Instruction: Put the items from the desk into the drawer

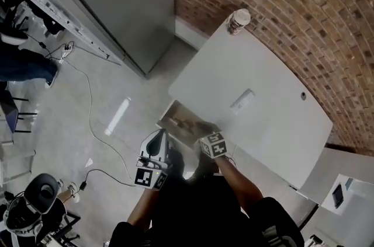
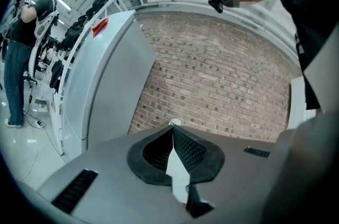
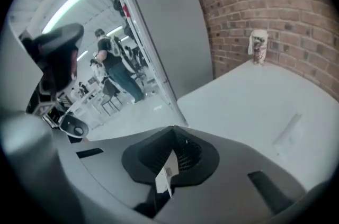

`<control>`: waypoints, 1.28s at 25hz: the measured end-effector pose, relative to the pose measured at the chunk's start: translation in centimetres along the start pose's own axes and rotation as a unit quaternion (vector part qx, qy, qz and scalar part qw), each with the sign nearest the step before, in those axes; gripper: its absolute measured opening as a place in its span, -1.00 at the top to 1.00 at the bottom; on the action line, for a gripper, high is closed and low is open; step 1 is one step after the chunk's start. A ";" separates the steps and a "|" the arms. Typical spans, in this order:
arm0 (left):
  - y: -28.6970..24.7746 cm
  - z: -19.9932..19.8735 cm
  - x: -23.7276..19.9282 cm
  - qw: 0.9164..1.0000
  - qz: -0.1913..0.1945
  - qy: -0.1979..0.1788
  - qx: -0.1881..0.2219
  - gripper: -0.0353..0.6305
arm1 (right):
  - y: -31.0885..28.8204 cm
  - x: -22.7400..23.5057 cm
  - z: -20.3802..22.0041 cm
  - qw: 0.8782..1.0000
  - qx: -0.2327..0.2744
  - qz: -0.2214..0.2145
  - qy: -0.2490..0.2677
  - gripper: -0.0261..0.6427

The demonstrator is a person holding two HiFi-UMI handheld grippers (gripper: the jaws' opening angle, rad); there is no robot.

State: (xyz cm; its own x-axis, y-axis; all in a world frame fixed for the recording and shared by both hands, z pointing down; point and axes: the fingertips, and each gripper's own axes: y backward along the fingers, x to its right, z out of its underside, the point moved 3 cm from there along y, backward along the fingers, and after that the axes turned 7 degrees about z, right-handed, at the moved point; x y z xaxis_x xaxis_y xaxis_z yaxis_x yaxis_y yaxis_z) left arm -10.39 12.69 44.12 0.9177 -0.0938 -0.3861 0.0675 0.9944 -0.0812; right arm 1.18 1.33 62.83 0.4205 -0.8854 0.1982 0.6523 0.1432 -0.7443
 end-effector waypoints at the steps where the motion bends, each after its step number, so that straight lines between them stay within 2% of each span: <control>1: -0.4 -0.9 0.3 1.000 0.005 -0.003 0.011 0.88 | 1.3 0.4 -1.8 1.000 0.026 0.004 -0.005 0.92; 3: -1.2 -2.7 0.7 0.999 0.014 -0.013 0.028 0.88 | 4.2 1.0 -5.3 0.997 0.077 0.016 -0.008 0.92; 5: -1.7 -3.6 1.3 0.999 0.021 -0.027 0.025 0.88 | 7.4 1.5 -8.0 0.992 0.121 0.028 -0.009 0.92; 9: -2.5 -5.2 3.4 0.998 0.043 -0.030 0.041 0.88 | 13.8 2.2 -11.1 0.979 0.196 0.051 -0.016 0.92; 12: -3.0 -6.3 5.0 0.996 0.060 -0.024 0.057 0.88 | 18.5 2.2 -13.1 0.965 0.251 0.068 -0.013 0.92; 18: -3.4 -5.3 7.7 0.995 0.079 -0.038 0.041 0.88 | 26.8 0.7 -14.8 0.931 0.351 0.097 0.021 0.92; 21: -3.8 -6.1 9.0 0.992 0.097 -0.028 0.073 0.88 | 28.2 0.3 -14.6 0.925 0.365 0.099 0.025 0.92; 24: -3.8 -5.8 9.5 0.992 0.101 -0.033 0.070 0.88 | 28.4 0.6 -14.3 0.922 0.372 0.102 0.017 0.89; 26: -3.7 -5.4 9.7 0.993 0.097 -0.039 0.054 0.88 | 28.3 1.0 -14.2 0.921 0.375 0.103 0.008 0.48; 29: -3.4 -5.4 10.0 0.992 0.102 -0.042 0.059 0.88 | 28.3 1.5 -13.8 0.922 0.372 0.109 0.000 0.37; 32: -3.3 -5.6 10.2 0.992 0.106 -0.034 0.066 0.88 | 28.1 1.8 -13.4 0.925 0.363 0.113 -0.008 0.37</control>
State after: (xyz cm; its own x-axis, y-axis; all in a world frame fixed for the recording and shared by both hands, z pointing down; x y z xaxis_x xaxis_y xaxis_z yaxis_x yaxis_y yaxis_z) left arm -3.41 8.20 35.32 0.9407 0.1177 -0.3182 -0.0839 0.9895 0.1181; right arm 11.83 -2.16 33.71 0.6039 -0.7904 0.1033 0.7952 0.5885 -0.1457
